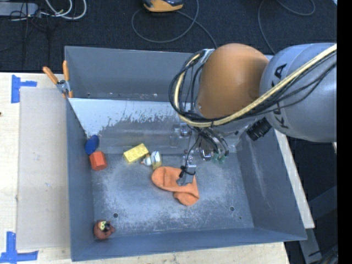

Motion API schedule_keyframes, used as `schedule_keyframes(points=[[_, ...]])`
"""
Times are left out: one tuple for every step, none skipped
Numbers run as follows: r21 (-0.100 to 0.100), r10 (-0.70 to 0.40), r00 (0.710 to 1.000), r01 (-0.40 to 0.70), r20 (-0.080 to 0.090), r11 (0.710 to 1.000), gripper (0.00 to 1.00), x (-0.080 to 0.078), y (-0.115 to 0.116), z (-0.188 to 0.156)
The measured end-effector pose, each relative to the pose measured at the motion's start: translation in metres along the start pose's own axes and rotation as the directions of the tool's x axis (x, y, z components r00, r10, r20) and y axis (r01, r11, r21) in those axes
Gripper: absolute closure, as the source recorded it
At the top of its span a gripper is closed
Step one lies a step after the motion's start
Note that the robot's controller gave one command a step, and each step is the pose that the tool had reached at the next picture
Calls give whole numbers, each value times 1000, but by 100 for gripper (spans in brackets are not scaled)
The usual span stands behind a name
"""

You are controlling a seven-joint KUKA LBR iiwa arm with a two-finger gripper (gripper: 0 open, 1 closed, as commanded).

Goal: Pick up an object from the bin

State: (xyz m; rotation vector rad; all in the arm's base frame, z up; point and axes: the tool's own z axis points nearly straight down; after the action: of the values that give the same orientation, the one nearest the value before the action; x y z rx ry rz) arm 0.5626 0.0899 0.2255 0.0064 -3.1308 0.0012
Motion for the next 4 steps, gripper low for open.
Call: schedule_keyframes(points=[[-1,2,1000,-2,8,1000,0,-1,0,-5],[-1,-56,998,56,9,998,0,-4,-10,42],[1,-203,979,203,12,979,0,-38,-33,108],[0,-236,972,236,4,972,0,-39,-45,130]])
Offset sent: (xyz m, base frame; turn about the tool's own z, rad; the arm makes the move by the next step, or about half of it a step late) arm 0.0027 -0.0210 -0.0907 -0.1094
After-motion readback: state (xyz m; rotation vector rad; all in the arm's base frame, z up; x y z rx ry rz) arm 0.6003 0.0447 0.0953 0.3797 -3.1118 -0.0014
